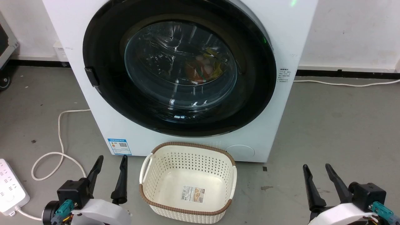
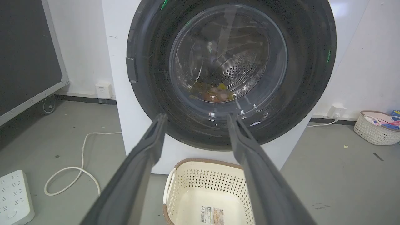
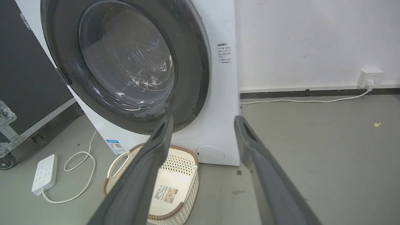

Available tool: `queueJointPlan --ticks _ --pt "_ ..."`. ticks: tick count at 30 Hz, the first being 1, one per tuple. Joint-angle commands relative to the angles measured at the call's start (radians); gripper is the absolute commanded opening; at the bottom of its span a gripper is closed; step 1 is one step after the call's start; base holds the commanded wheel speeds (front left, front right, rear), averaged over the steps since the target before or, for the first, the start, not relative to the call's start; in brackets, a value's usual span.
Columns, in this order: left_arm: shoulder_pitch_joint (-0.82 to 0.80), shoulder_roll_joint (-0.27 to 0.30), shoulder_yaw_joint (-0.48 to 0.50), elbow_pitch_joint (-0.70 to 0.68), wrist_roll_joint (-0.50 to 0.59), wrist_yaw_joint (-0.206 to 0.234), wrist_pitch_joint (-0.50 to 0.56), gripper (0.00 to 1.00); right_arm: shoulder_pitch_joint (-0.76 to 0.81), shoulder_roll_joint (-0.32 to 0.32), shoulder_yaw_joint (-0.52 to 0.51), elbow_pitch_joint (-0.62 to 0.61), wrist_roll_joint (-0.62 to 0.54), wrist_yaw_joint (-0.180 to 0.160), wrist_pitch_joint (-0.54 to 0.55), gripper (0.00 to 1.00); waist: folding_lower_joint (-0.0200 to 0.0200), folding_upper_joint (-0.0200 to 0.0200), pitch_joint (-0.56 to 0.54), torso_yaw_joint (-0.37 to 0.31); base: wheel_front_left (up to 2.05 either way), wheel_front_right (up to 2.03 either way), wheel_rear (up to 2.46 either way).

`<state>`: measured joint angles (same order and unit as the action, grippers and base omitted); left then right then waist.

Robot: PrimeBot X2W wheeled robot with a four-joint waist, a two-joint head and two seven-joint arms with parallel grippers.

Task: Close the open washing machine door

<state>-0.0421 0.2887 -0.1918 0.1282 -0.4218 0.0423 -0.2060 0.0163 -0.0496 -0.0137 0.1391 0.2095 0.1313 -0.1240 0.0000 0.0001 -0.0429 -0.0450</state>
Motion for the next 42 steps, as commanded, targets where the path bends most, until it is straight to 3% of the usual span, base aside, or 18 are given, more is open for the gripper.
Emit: queueJointPlan --ticks 1,13,14,42 --pt "0.001 0.001 -0.001 -0.005 0.001 0.006 -0.002 1.0 0.015 -0.001 -0.001 -0.007 0.001 -0.001 0.002 1.0 0.0 -0.0001 0.001 0.0 0.0 0.0 0.0" --pt "-0.008 0.003 0.001 -0.002 -0.023 0.008 0.001 1.0 0.01 -0.001 0.002 -0.003 0.013 -0.001 -0.002 1.0 0.0 -0.0001 0.005 -0.002 0.0 0.0 0.0" --pt "-0.011 0.004 0.0 0.0 -0.024 0.009 0.0 0.0 0.009 -0.001 0.003 -0.002 0.015 -0.001 -0.003 0.0 0.0 -0.0001 0.007 -0.003 0.0 0.0 0.0" --pt "0.008 -0.048 0.04 -0.027 0.069 -0.002 0.042 0.0 -0.004 0.0 0.004 -0.029 -0.033 0.0 0.025 0.0 0.0 -0.0001 0.014 0.007 0.0 0.0 0.0"
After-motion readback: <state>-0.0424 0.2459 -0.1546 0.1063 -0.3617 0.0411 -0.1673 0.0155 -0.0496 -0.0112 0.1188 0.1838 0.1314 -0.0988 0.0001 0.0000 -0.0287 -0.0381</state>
